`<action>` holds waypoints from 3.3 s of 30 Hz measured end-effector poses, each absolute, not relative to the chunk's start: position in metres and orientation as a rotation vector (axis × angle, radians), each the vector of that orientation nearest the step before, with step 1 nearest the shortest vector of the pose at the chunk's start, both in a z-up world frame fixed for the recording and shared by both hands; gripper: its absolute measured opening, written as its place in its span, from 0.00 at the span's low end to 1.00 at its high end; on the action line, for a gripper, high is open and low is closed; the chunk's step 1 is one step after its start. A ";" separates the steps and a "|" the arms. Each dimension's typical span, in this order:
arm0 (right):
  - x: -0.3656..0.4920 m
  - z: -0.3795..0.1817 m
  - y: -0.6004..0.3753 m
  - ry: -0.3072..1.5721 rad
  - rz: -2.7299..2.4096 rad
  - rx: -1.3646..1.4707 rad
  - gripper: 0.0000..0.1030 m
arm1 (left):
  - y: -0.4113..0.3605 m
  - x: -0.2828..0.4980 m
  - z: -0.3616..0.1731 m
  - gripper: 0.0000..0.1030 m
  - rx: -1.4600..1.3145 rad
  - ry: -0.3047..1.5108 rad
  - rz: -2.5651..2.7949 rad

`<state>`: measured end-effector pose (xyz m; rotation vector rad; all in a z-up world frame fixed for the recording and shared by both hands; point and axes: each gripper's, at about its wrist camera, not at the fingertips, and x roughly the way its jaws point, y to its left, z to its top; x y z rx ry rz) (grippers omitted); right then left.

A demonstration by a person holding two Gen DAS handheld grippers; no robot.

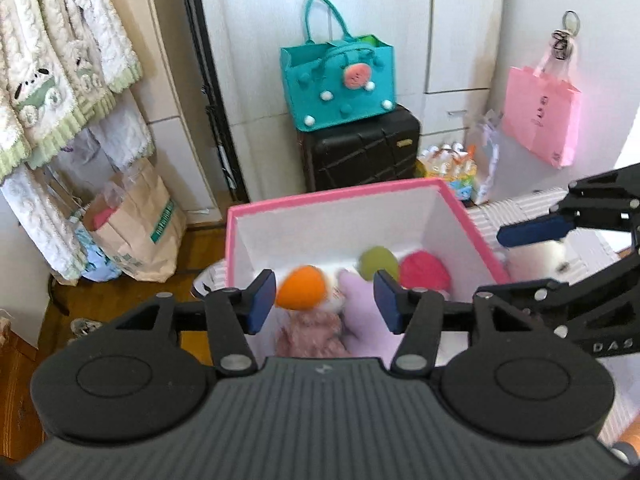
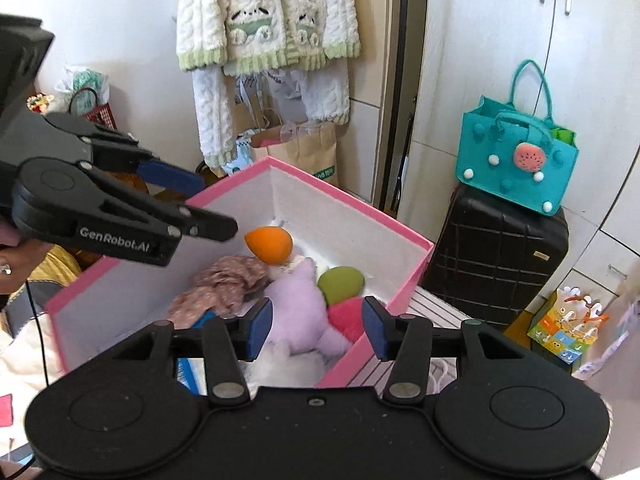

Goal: Organize soft objects
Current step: 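Open both tools to drop the sponges into the box, then move both tools back toward the white cat plush on the table, then grasp the white cat plush with the left tool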

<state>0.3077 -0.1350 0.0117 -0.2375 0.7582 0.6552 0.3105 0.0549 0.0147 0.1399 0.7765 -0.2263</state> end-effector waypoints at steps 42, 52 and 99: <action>0.097 0.035 -0.243 0.633 0.566 -0.292 0.79 | 0.002 0.124 0.041 0.70 0.198 0.752 -0.473; 0.101 0.001 -0.272 0.648 0.577 -0.221 0.79 | -0.028 0.121 0.012 0.70 0.172 0.725 -0.514; 0.302 -0.121 -0.286 0.578 0.570 -0.137 0.86 | -0.163 0.345 -0.056 0.78 0.202 0.947 -0.536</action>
